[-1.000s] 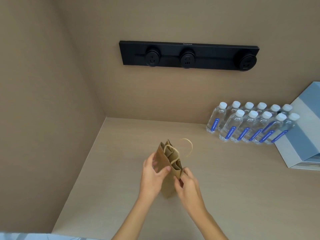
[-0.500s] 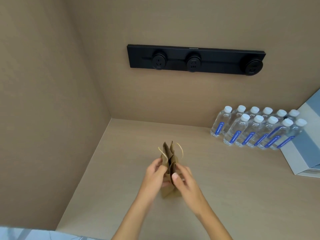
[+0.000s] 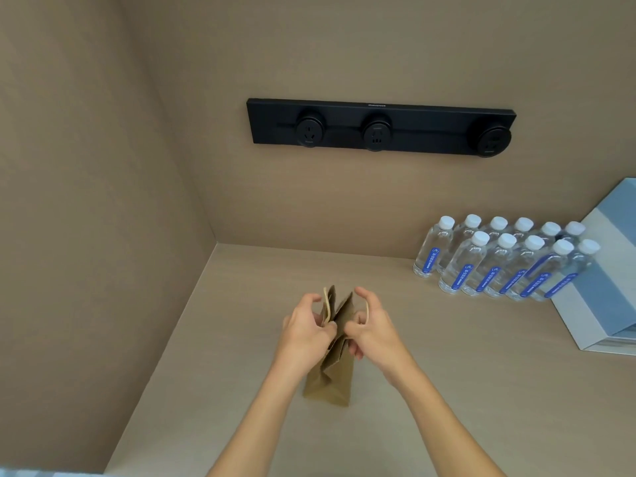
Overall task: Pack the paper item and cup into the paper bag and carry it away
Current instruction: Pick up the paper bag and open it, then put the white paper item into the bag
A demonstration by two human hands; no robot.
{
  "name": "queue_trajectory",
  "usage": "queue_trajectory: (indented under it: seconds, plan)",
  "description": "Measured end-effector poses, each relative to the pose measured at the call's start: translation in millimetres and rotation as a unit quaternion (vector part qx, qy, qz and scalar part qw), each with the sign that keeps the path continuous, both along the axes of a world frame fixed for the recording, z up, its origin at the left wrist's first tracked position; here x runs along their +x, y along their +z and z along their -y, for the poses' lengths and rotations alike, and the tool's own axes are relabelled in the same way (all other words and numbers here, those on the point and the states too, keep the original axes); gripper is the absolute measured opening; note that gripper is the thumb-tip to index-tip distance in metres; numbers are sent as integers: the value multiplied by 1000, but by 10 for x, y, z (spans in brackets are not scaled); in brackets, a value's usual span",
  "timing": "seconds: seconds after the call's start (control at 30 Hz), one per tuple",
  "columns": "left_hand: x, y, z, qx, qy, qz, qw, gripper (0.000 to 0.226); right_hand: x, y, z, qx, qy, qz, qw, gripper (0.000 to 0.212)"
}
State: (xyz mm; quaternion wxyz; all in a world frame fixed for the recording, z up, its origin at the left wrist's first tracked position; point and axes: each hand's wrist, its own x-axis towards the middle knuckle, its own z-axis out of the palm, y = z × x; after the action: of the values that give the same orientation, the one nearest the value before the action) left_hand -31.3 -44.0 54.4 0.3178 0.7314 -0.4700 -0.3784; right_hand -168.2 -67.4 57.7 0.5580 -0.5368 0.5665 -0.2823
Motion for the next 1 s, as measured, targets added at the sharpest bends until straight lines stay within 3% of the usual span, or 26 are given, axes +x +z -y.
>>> queue_trajectory:
  seconds: [0.1, 0.2, 0.27, 0.53, 0.73, 0.87, 1.0]
  plan:
    - [-29, 73, 36, -34, 22, 86, 995, 48, -17, 19, -6, 3, 51, -19, 999, 87]
    - [-31, 117, 41, -29, 35, 166, 985, 3, -42, 5, 4, -17, 41, -29, 999, 84]
    - [16, 98, 26, -13, 39, 173, 984, 25, -94, -4, 1, -36, 24, -45, 998, 81]
    - [402, 94, -61, -9, 63, 127, 990, 17, -477, 83, -140, -62, 36, -79, 994, 72]
    - [413, 124, -118, -17, 22, 124, 992, 40, -594, 100, -304, -114, 97, -156, 976, 62]
    - [388, 136, -99, -20, -21, 164, 986, 28, -686, 143, -438, -205, 180, -287, 918, 50]
    - [382, 151, -70, -27, -42, 181, 982, 27, -721, 235, -474, -317, 262, -337, 847, 68]
